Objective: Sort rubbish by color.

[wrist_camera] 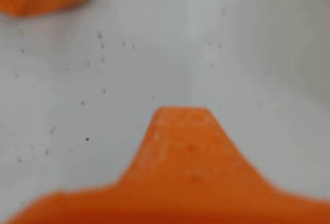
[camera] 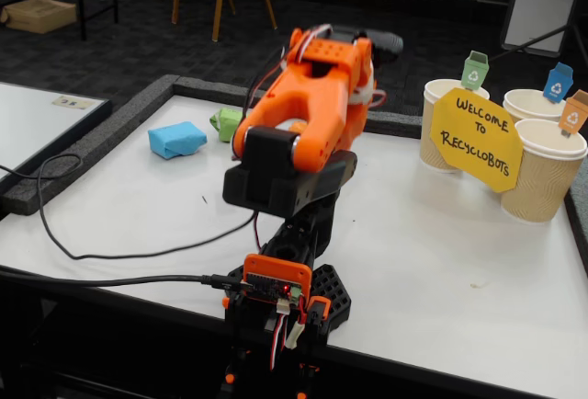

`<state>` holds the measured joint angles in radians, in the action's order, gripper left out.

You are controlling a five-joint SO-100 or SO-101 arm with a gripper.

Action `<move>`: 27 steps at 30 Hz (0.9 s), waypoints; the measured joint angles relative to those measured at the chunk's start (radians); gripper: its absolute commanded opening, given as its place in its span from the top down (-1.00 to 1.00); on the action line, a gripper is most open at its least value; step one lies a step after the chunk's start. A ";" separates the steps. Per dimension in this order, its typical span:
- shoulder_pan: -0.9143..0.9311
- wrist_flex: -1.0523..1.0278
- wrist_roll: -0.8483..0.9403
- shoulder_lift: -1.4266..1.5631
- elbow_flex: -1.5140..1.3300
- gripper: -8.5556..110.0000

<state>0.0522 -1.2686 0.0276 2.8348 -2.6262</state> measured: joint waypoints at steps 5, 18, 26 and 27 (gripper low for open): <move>-0.035 -0.081 0.000 -0.055 0.167 0.66; -0.334 -0.376 0.000 -0.057 0.615 0.62; -0.482 -0.448 0.000 -0.057 0.742 0.62; -0.503 -0.451 0.000 -0.055 0.758 0.62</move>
<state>-0.4510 -1.7196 0.0276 2.7796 -1.8684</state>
